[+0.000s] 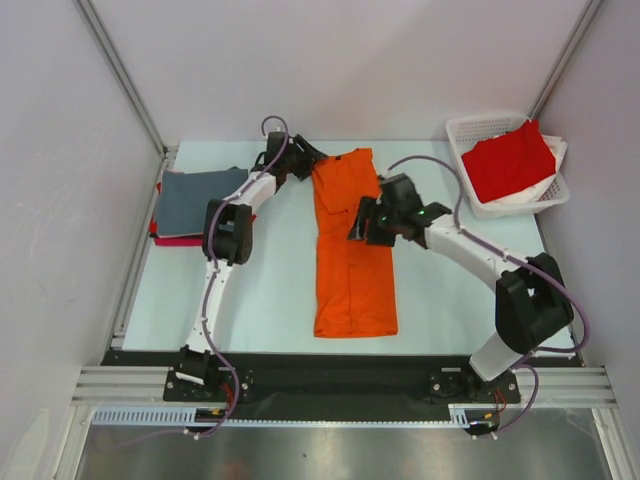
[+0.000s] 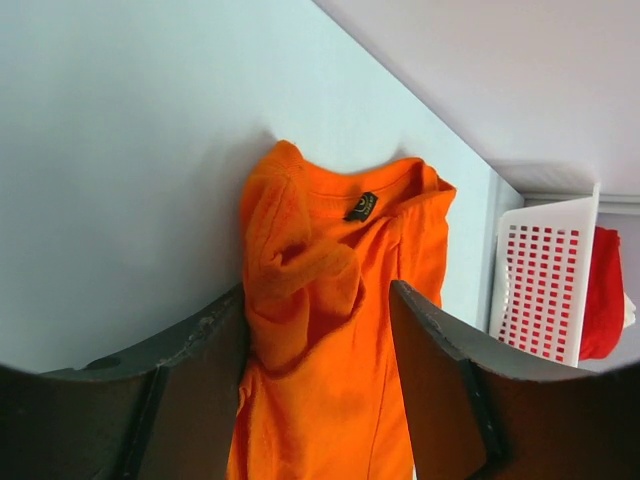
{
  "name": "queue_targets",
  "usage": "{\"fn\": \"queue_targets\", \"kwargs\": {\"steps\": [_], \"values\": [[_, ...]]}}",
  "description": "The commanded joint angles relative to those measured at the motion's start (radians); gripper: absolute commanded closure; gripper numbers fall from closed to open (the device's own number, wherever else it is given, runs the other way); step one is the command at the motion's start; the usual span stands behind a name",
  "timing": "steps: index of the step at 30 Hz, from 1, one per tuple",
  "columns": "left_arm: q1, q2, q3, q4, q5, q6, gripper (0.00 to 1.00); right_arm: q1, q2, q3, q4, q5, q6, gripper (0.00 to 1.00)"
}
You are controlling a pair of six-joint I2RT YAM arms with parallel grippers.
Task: Fold and stack the t-shirts
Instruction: Fold the tshirt
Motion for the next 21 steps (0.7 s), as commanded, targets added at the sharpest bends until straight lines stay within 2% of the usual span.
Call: {"fn": "queue_targets", "kwargs": {"steps": [1,3,7,11,13,15,21], "values": [[-0.035,0.043,0.053,0.046,0.007,-0.055,0.37,-0.128,-0.041,-0.030,0.123,-0.087,-0.024,0.40],[-0.040,0.054,0.076,0.080,0.000,-0.071,0.37,-0.224,-0.015,-0.035,0.167,-0.128,-0.024,0.41],[-0.040,0.082,0.118,0.101,-0.028,-0.097,0.37,-0.320,0.059,-0.044,0.221,-0.174,-0.025,0.41],[-0.040,0.106,0.141,0.132,-0.048,-0.120,0.37,-0.349,0.071,-0.095,0.240,-0.181,-0.028,0.40],[-0.035,0.093,0.150,0.075,-0.068,-0.076,0.32,-0.351,0.054,-0.122,0.246,-0.176,-0.032,0.39],[-0.026,0.022,0.085,0.058,-0.107,-0.007,0.28,-0.352,0.015,-0.162,0.237,-0.159,-0.033,0.38],[0.011,-0.197,-0.144,-0.139,-0.240,0.155,0.19,-0.351,-0.109,-0.283,0.143,-0.102,-0.041,0.37]]}}
